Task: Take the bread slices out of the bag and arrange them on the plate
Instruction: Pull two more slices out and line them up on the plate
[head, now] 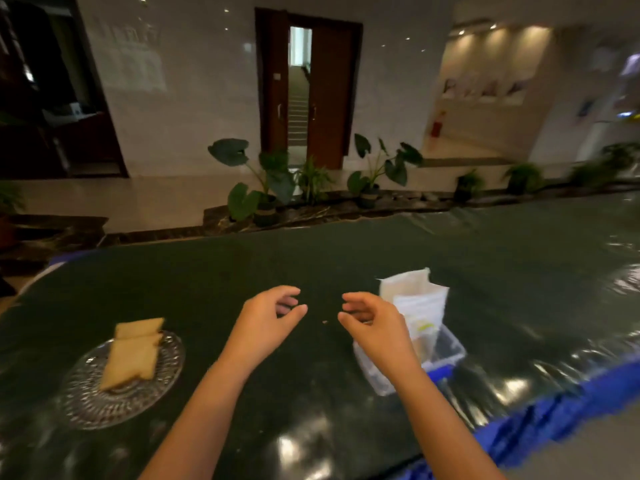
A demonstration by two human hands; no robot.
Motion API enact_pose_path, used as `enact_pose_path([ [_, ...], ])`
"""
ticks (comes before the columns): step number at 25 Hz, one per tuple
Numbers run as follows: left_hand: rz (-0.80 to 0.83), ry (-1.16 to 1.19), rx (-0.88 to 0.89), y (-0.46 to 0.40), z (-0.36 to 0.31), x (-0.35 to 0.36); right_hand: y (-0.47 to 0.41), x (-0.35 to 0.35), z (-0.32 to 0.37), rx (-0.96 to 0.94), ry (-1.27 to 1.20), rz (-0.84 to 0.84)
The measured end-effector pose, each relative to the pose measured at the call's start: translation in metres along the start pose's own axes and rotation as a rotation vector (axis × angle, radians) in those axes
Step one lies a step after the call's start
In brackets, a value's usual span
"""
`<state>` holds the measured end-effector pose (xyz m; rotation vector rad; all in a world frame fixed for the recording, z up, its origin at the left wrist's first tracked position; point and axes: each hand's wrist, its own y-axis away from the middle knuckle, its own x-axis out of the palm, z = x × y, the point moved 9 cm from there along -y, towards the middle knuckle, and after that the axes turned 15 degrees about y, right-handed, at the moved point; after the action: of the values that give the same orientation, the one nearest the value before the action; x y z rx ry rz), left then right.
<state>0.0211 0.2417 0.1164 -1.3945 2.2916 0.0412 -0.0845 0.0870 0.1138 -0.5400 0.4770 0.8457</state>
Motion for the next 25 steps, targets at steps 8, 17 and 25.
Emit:
enact_pose_path([
  [8, 0.035, 0.065, -0.085, 0.008, -0.052, 0.106, -0.001, -0.102, -0.081, 0.084, 0.021, 0.023],
  [17, 0.042, 0.050, -0.154, -0.067, -0.047, 0.191, -0.089, -0.123, -0.141, 0.047, 0.005, 0.099],
  [25, -0.067, -0.352, -0.344, -0.123, -0.010, 0.218, -0.169, -0.131, -0.196, -0.075, 0.136, 0.298],
])
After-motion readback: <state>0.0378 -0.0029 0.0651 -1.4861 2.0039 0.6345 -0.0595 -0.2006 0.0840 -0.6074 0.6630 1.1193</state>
